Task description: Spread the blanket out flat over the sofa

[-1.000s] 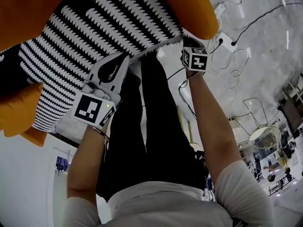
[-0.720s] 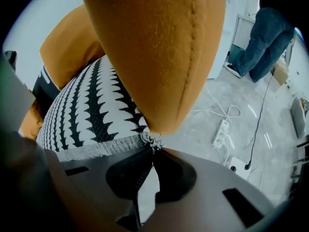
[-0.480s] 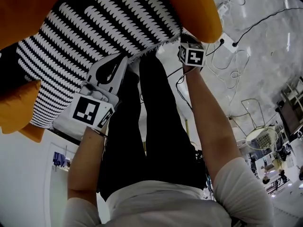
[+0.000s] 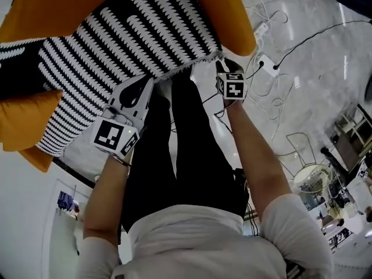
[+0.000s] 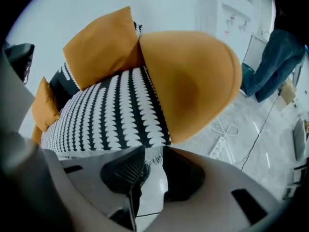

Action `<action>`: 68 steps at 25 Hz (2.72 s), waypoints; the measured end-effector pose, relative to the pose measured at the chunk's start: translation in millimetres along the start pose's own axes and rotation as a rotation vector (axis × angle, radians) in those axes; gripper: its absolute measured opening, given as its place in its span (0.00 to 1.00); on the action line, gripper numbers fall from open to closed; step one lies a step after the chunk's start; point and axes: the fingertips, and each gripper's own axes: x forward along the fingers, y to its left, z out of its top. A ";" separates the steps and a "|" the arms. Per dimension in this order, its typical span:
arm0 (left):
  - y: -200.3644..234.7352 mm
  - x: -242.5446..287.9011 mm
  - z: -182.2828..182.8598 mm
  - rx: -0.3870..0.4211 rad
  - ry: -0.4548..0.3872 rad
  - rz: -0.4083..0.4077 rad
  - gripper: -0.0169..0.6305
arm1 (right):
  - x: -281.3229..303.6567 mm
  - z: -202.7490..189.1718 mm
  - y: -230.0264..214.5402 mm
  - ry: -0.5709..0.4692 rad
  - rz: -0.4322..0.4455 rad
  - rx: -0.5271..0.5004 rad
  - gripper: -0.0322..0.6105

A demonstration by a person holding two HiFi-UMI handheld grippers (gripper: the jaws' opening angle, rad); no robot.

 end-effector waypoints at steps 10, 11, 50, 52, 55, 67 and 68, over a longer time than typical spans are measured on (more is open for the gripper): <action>-78.5 -22.2 137.9 0.050 -0.090 0.063 0.04 | -166.6 114.9 7.2 -0.158 0.129 -0.161 0.25; -79.2 -35.6 148.0 0.068 -0.107 0.069 0.04 | -181.6 130.7 22.1 -0.191 0.143 -0.184 0.25; -119.2 -388.7 277.6 0.208 -0.504 0.235 0.04 | -589.5 277.4 316.8 -0.873 0.395 -0.595 0.09; -119.3 -390.9 277.6 0.206 -0.510 0.238 0.04 | -592.4 275.6 313.0 -0.867 0.395 -0.599 0.09; -122.8 -393.5 277.8 0.208 -0.515 0.254 0.04 | -597.9 273.1 304.3 -0.861 0.397 -0.606 0.09; -214.4 -360.9 268.7 0.192 -0.534 0.283 0.04 | -644.8 227.3 224.7 -0.880 0.427 -0.636 0.09; -227.5 -355.1 267.1 0.191 -0.536 0.281 0.04 | -650.8 219.7 214.1 -0.882 0.427 -0.636 0.09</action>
